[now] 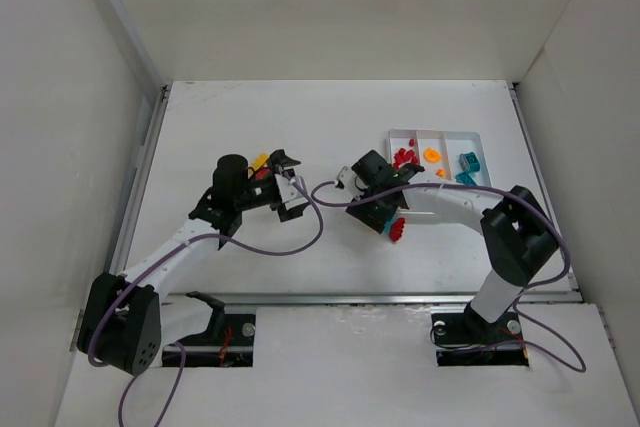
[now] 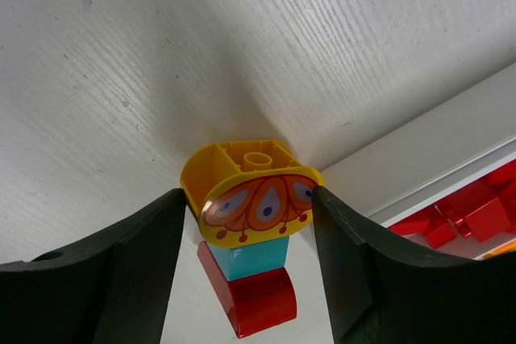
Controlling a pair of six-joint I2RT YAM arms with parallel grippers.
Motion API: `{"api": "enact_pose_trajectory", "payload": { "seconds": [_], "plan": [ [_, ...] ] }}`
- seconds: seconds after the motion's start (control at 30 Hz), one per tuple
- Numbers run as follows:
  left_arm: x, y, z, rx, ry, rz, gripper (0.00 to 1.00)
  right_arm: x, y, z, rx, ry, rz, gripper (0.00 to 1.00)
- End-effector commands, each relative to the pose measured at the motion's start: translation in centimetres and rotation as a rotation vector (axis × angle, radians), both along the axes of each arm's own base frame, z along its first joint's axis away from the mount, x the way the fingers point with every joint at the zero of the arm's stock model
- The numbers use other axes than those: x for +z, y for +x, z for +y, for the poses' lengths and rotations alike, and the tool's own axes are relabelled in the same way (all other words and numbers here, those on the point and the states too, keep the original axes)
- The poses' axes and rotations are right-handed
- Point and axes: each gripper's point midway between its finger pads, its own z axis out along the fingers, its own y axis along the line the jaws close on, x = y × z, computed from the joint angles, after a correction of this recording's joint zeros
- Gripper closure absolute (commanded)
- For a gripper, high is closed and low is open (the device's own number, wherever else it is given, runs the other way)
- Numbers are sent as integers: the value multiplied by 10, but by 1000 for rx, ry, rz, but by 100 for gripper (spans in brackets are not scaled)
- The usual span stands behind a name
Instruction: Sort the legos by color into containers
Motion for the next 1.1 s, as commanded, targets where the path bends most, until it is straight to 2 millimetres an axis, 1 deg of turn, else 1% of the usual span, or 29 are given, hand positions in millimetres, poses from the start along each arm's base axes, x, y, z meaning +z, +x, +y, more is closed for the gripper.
{"api": "enact_pose_trajectory", "payload": {
  "seconds": [0.0,0.1,0.13,0.2,0.23,0.27,0.3,0.33,0.4,0.43,0.47,0.5,0.57,0.63,0.67,0.7,0.73,0.77,0.8,0.83,0.93,0.97,1.0,1.03,1.07],
  "plan": [
    [11,-6,-3,-35,-20,-41,0,-13,-13,-8,-18,-50,71,34],
    [7,-8,-3,-35,-17,-32,0,-13,-12,-9,-22,-58,64,44],
    [7,-8,-3,-35,-17,-32,0,-13,-12,-9,-22,-58,64,50],
    [7,-8,-3,-35,-17,-32,0,-20,-11,-10,-33,-72,71,52],
    [7,-8,-3,-35,-17,-32,0,-20,-11,-10,-33,-72,71,60],
    [7,-8,-3,-35,-17,-32,0,-20,-8,-8,-33,-71,70,65],
    [7,-8,-3,-35,-17,-32,0,-17,-7,-2,-23,-63,61,68],
    [7,-8,-3,-35,-17,-32,0,-17,-7,-2,-23,-63,61,71],
    [7,-8,-3,-37,-13,-40,0,-13,-10,13,12,-25,62,74],
    [7,-8,-3,-37,-13,-40,0,-3,-1,21,24,3,25,74],
    [7,-8,-3,-37,-13,-40,0,0,0,26,29,20,26,74],
    [7,-8,-3,-37,-13,-40,0,3,1,30,34,36,26,73],
    [7,-8,-3,-37,-13,-40,0,20,6,36,17,77,-9,70],
    [7,-8,-3,-37,-13,-40,0,31,6,39,6,112,-23,62],
    [7,-8,-3,-37,-13,-40,0,41,2,35,-30,131,-33,56],
    [7,-8,-3,-37,-13,-40,0,47,3,35,-57,146,-46,47],
    [7,-8,-3,-37,-13,-40,0,52,0,32,-88,150,-47,45],
    [3,-9,-2,-39,-6,-38,0,58,-6,26,-117,152,-45,45],
    [1,-9,-2,-39,-7,-43,0,62,-9,25,-170,175,-34,44],
    [3,-8,-2,-39,-11,-51,0,63,-13,24,-198,188,-28,40],
    [3,-10,-3,-48,-14,-50,0,62,-27,11,-363,210,12,36],
    [3,-10,-3,-48,-14,-50,0,62,-27,6,-402,206,-5,27],
    [-1,-11,-3,-48,-10,-42,0,72,-27,4,-449,201,-29,24],
    [-1,-11,-3,-48,-10,-42,0,76,-29,4,-540,217,-15,24],
    [-1,-11,-3,-48,-10,-42,0,79,-29,0,-590,209,-23,24]
  ]
}}
